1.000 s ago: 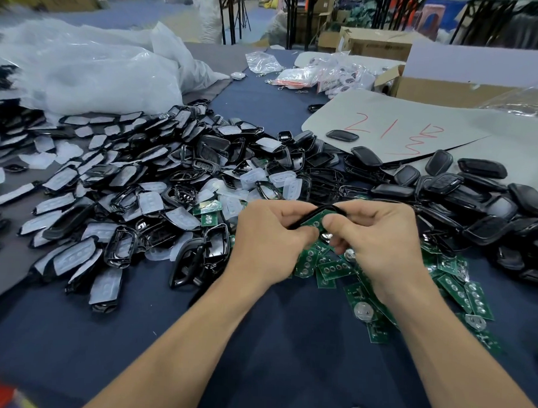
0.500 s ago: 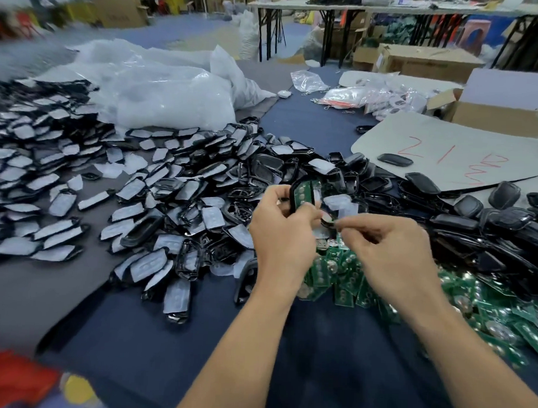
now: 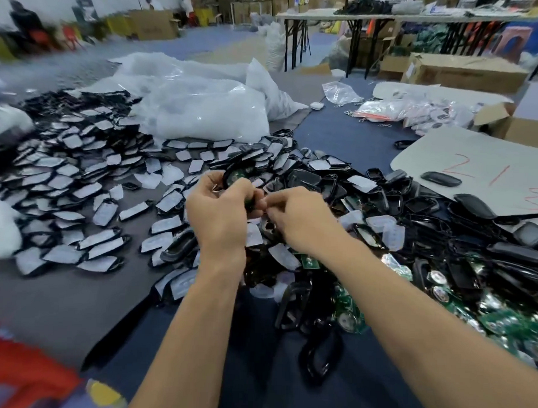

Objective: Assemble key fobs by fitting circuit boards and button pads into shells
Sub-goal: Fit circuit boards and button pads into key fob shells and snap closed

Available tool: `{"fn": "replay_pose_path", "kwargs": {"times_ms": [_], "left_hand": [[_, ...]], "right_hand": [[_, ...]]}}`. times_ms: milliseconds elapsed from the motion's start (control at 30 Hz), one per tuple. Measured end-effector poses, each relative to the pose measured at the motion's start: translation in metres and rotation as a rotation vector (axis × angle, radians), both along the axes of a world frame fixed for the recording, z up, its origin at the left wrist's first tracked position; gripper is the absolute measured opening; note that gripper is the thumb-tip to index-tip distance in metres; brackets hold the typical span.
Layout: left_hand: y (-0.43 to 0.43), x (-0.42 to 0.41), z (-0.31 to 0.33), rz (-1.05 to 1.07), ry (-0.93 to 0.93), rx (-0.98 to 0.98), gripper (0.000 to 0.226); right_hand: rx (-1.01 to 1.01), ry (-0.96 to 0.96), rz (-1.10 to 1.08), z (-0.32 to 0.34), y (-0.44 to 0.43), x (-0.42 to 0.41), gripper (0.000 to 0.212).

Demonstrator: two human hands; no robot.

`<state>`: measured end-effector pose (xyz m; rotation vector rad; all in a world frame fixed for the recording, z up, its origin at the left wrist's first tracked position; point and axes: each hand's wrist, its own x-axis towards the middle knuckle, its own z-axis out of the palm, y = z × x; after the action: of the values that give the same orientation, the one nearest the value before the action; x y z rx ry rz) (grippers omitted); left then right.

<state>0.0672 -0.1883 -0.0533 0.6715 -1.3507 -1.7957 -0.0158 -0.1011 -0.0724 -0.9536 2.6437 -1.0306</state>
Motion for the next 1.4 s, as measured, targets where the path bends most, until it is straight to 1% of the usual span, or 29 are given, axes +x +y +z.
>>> {"fn": "replay_pose_path", "kwargs": {"times_ms": [33,100,167,300,400,467,533,600,667,733,800,867,967,1033,1167,1233,1333,1400], "left_hand": [[-0.001,0.001,-0.001,0.015,0.017,0.001,0.017],[-0.001,0.005,-0.005,0.024,0.048,0.007,0.018],[-0.001,0.006,-0.008,0.04,0.081,0.011,0.016],[-0.007,0.004,-0.01,0.083,0.077,0.03,0.014],[-0.01,0.005,-0.012,0.062,0.087,0.114,0.014],[-0.008,0.004,-0.014,0.042,0.087,0.127,0.012],[-0.004,0.003,-0.017,0.021,0.064,0.128,0.013],[-0.001,0.0,-0.02,-0.01,0.048,0.141,0.013],[0.004,-0.002,-0.023,-0.049,0.022,0.121,0.014],[0.011,-0.003,-0.026,-0.105,0.001,0.08,0.017],[0.019,-0.004,-0.028,-0.177,-0.026,0.042,0.018],[0.028,-0.005,-0.032,-0.27,-0.085,0.006,0.016],[0.043,-0.007,-0.035,-0.436,-0.187,-0.022,0.026],[0.051,-0.009,-0.036,-0.497,-0.223,-0.071,0.032],[0.063,-0.007,-0.033,-0.575,-0.251,-0.154,0.028],[0.065,-0.006,-0.031,-0.589,-0.256,-0.173,0.028],[0.066,-0.005,-0.032,-0.548,-0.256,-0.208,0.015],[0.065,-0.006,-0.032,-0.515,-0.252,-0.236,0.015]], "right_hand": [[0.021,-0.013,-0.022,0.0,-0.013,-0.003,0.021],[0.053,-0.055,-0.113,0.0,-0.037,-0.006,0.025],[0.04,-0.074,-0.185,0.001,-0.058,-0.006,0.025],[0.07,-0.08,-0.204,0.001,-0.089,-0.006,0.026],[0.023,-0.142,-0.246,-0.002,-0.09,-0.009,0.024],[-0.014,-0.149,-0.274,-0.004,-0.077,-0.01,0.021],[-0.117,-0.149,-0.322,-0.002,-0.051,-0.008,0.016],[-0.301,-0.162,-0.356,0.0,-0.02,-0.004,0.012],[-0.461,-0.261,-0.355,0.006,0.013,0.001,0.014],[-0.588,-0.388,-0.335,0.01,0.046,0.006,0.025],[-0.708,-0.53,-0.332,0.011,0.077,0.014,0.032],[-0.789,-0.625,-0.358,0.007,0.101,0.026,0.032],[-0.847,-0.617,-0.439,-0.004,0.121,0.037,0.02],[-0.873,-0.599,-0.464,-0.009,0.126,0.038,0.014],[-0.917,-0.577,-0.44,-0.012,0.132,0.036,0.016],[-0.917,-0.554,-0.428,-0.014,0.133,0.036,0.017],[-0.907,-0.545,-0.429,-0.018,0.132,0.034,0.016],[-0.909,-0.552,-0.43,-0.019,0.132,0.032,0.015]]}}
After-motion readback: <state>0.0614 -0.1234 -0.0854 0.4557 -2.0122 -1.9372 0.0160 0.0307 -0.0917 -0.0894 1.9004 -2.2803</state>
